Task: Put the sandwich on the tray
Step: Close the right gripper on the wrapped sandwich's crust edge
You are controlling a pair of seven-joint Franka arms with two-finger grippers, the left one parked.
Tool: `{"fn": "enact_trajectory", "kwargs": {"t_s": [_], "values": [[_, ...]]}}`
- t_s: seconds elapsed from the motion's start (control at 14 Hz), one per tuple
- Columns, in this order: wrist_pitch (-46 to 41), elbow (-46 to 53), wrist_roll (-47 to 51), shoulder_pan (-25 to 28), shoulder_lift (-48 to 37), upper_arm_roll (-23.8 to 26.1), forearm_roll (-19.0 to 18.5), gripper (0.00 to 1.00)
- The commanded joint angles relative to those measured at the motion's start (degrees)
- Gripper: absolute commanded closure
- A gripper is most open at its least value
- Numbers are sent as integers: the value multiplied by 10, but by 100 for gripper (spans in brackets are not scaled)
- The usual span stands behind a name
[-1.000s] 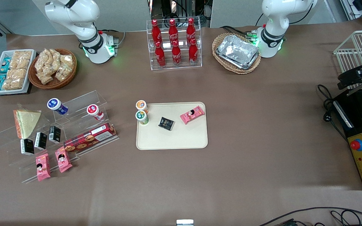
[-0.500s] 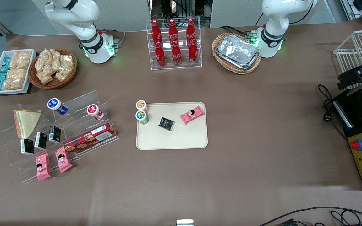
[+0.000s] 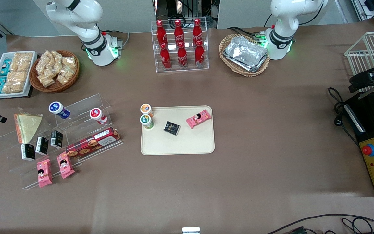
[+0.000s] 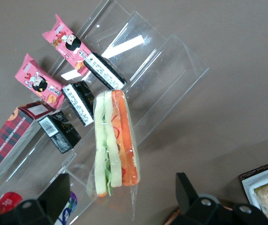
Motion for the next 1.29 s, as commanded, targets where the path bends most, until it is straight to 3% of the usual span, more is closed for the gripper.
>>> {"fn": "enact_trajectory", "kwargs": {"t_s": [0.0,0.43,0.79,1.21], "values": [[31,-28,-31,-4,2,1,18,0],[71,-74,-38,1,-3,2,54,0],[127,-123,-86,2,-3,2,57,0],[128,-133,-86,4,-4,3,57,0]]}}
